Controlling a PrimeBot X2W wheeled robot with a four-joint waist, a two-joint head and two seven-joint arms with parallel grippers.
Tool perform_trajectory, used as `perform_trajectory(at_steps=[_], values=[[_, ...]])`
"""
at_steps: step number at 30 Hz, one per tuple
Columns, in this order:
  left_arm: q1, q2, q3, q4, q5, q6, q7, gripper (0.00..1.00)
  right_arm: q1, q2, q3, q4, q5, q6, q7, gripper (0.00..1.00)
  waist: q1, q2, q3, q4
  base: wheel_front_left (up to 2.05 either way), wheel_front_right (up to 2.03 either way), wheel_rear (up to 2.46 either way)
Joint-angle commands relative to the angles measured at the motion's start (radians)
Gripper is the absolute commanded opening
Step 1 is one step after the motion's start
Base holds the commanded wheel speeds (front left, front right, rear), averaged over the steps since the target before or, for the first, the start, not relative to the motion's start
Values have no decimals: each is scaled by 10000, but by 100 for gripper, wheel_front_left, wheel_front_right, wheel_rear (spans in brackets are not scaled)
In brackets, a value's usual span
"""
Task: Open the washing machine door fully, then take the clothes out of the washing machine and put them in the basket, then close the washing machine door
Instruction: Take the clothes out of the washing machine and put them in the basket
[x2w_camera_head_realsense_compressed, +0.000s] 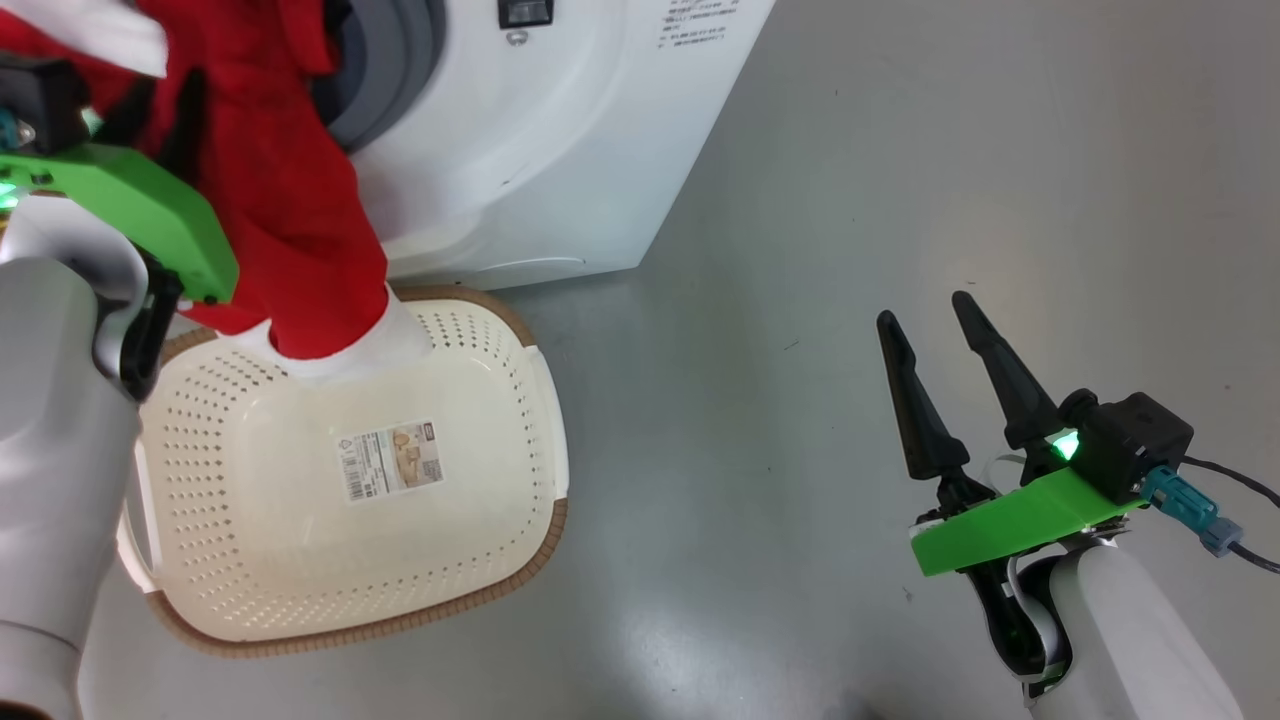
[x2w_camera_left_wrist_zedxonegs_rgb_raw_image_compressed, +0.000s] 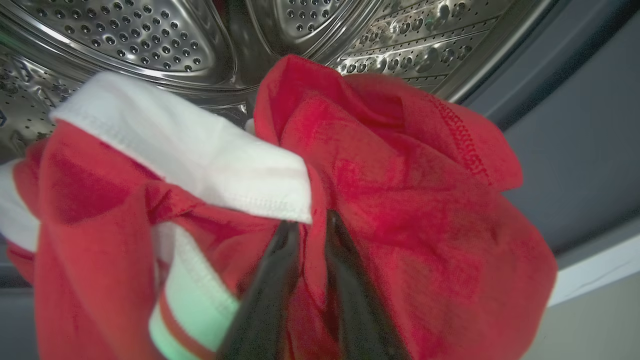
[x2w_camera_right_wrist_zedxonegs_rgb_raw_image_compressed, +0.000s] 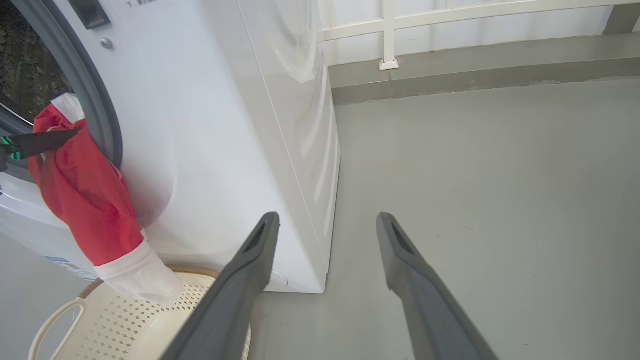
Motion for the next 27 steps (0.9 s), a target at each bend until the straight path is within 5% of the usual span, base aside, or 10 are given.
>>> perform_trajectory(at_steps=[1, 16, 27], values=[[-249, 514, 65, -62, -107, -56, -118, 0, 26, 5, 181, -239, 34, 48, -65, 100, 0, -1, -10, 2, 0, 0, 0], [268, 681, -515, -306, -1203, -56, -1393, 0, 242, 5, 48, -174, -125, 48, -65, 100, 0, -1, -456, 332, 0, 0, 0], [2781, 634, 1936, -4343, -86, 169, -1410, 0, 483, 5, -79, -135, -314, 48, -65, 100, 0, -1, -895, 686, 0, 0, 0]])
